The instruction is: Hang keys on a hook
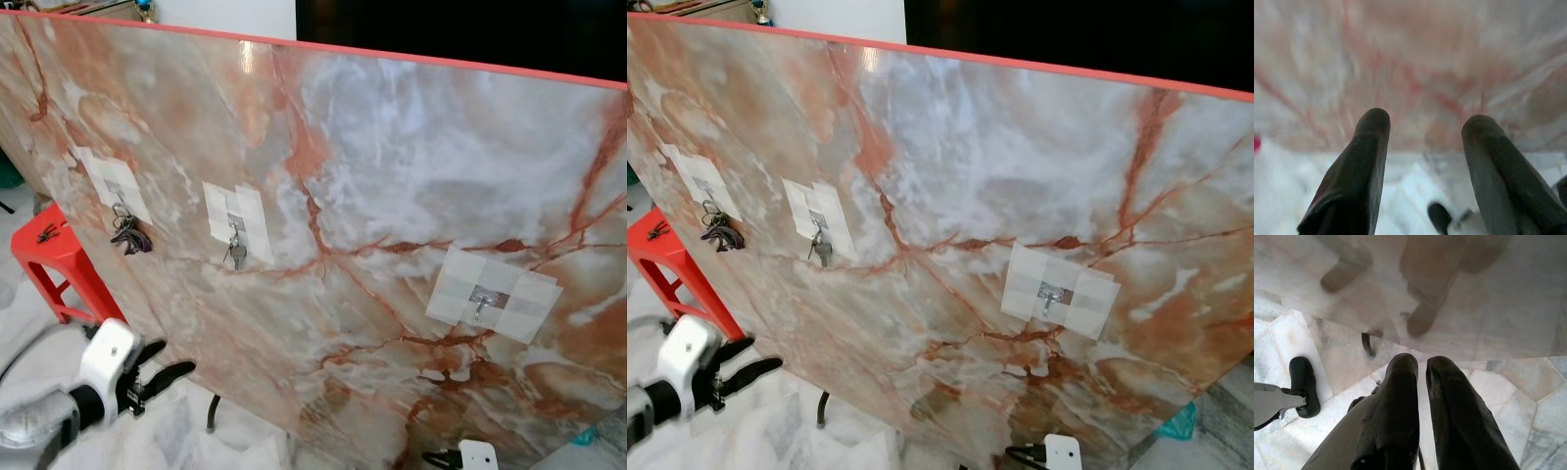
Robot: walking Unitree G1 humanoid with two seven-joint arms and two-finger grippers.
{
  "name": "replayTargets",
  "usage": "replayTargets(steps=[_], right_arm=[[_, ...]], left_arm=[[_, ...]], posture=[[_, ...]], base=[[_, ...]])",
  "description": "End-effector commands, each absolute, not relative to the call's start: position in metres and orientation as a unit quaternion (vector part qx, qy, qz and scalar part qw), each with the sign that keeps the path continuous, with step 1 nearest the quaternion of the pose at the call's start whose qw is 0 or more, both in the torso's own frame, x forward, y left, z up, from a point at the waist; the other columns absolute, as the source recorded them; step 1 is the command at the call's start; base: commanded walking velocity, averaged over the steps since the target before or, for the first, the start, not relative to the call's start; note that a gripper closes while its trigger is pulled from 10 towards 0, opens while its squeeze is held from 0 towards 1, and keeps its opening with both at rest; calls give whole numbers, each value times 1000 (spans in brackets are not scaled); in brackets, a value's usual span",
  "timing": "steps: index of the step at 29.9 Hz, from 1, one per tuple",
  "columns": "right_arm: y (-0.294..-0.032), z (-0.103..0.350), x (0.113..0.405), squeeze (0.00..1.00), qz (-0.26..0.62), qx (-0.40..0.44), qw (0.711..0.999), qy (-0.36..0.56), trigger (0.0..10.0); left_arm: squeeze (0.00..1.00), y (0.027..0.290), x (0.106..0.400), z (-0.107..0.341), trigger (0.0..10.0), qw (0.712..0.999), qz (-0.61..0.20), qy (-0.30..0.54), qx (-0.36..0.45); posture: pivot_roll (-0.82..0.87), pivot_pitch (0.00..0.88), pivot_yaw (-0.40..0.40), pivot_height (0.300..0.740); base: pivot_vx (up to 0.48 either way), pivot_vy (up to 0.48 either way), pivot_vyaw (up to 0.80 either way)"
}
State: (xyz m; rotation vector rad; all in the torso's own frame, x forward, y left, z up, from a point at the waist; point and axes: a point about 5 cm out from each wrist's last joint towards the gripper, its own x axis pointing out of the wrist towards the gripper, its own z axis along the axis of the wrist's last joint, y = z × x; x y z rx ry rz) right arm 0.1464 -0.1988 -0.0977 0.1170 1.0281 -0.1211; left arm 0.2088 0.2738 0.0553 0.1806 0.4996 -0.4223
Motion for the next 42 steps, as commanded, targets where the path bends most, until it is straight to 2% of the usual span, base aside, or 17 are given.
replayTargets(steps=[1,3,6,8,11,16,22,30,42], right_arm=[[-199,-98,145,0,-59,55,865,495,10000],[-199,-98,145,0,-60,55,865,496,10000],[-198,-99,144,0,-61,56,864,496,10000],[-198,-99,144,0,-61,56,864,496,10000],[-197,-99,144,0,-59,49,862,502,10000],[-196,-100,143,0,-63,52,862,500,10000],[-197,-100,142,0,-65,47,861,502,10000],[-198,-100,140,0,-67,47,861,503,10000],[-194,-102,138,0,-71,52,858,506,10000]], left_arm=[[0,276,203,33,10000,936,-177,282,116],[0,275,199,17,10000,932,-158,303,123],[0,269,193,-16,10000,931,-98,342,87],[0,267,192,-23,10000,930,-82,351,79],[0,262,179,-56,10000,904,2,419,82],[0,255,167,-72,10000,883,55,461,67],[0,234,181,-74,10000,892,29,441,91],[0,215,192,-73,10000,900,18,429,70],[0,213,183,-79,10000,887,-12,450,102]], posture=[[68,0,8,740],[62,0,10,740],[50,0,18,740],[50,0,18,740],[32,0,29,740],[8,0,37,740],[7,0,25,740],[-9,0,36,740],[-21,0,54,740]], base=[[0,0,0],[0,0,0],[0,0,0],[0,0,0],[0,0,0],[0,0,0],[0,0,0],[0,30,0],[0,397,0]])
